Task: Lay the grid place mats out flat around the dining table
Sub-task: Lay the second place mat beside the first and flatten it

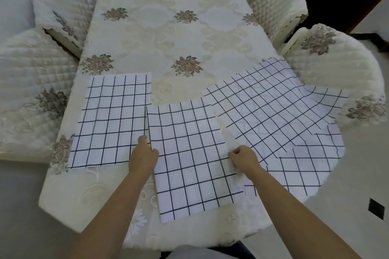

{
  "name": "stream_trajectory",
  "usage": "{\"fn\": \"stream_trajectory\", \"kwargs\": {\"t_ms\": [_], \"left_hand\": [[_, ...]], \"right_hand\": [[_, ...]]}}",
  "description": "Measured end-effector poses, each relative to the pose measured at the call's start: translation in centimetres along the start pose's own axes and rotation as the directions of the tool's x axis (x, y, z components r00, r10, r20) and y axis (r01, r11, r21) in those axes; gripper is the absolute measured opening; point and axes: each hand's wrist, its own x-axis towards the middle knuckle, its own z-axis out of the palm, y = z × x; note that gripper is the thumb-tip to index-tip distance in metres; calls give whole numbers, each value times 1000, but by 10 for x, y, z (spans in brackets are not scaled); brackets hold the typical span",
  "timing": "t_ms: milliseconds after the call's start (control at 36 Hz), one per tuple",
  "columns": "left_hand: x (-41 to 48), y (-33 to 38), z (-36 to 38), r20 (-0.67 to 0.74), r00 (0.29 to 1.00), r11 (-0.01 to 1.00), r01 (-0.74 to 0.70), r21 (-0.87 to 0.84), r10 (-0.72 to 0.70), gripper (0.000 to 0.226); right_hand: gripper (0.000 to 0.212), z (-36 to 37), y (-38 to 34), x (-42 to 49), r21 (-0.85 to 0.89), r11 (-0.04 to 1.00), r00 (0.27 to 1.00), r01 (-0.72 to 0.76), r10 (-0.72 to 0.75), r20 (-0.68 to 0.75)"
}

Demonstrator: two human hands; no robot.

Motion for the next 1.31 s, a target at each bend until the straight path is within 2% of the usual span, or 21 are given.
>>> {"fn": "stream_trajectory", "kwargs": {"t_ms": [56,111,194,361,444,528,667,778,861,917,972,1028,1083,1167,1222,1306], "left_hand": [[-3,-7,-1,16,1000,997,5,76,-7,49],[-5,-11,-2,43,999,991,14,130,-20,45],[-10,-13,-2,92,995,992,37,121,-49,43],[-17,-13,-4,76,997,987,-32,155,20,33],[-18,-17,-4,74,994,983,-93,158,82,30],[-21,-21,-2,59,993,990,-109,86,104,31],[-21,-26,1,28,993,991,-117,67,115,37],[-24,-28,4,-44,988,961,-135,241,150,39],[-27,-30,4,-142,935,885,-247,395,325,35],[-25,-36,8,-197,873,818,-308,486,446,38],[-23,-42,15,-178,831,763,-370,529,527,40],[-19,-46,22,-120,809,711,-424,561,576,36],[-18,-46,27,-40,822,676,-438,593,568,42],[-15,-52,37,35,865,686,-420,594,500,51],[-13,-60,42,40,875,698,-411,586,482,50],[-12,-65,44,17,877,707,-399,584,481,53]], "right_hand": [[15,1,0,2,-36,999,1000,8,-8,13],[28,1,1,4,-66,998,999,2,0,37],[37,2,-1,4,-115,993,997,-2,11,78],[19,5,1,3,-159,987,993,6,13,120],[20,6,2,4,-165,986,990,-9,32,135],[18,5,4,4,-181,983,988,-10,38,151],[13,7,6,2,-267,963,993,41,-9,119],[14,14,2,-5,-338,929,986,152,-168,-19],[17,28,-2,-11,-426,842,907,330,-408,-105],[19,41,-7,-14,-493,726,789,479,-603,-121],[22,56,-13,-17,-522,629,681,576,-722,-118],[27,71,-21,-19,-542,549,614,636,-786,-77],[34,86,-28,-24,-545,499,579,674,-815,-30],[45,108,-32,-26,-564,414,546,714,-834,79],[48,119,-31,-24,-598,357,542,717,-826,156],[55,124,-26,-18,-591,348,573,728,-782,246]]}}
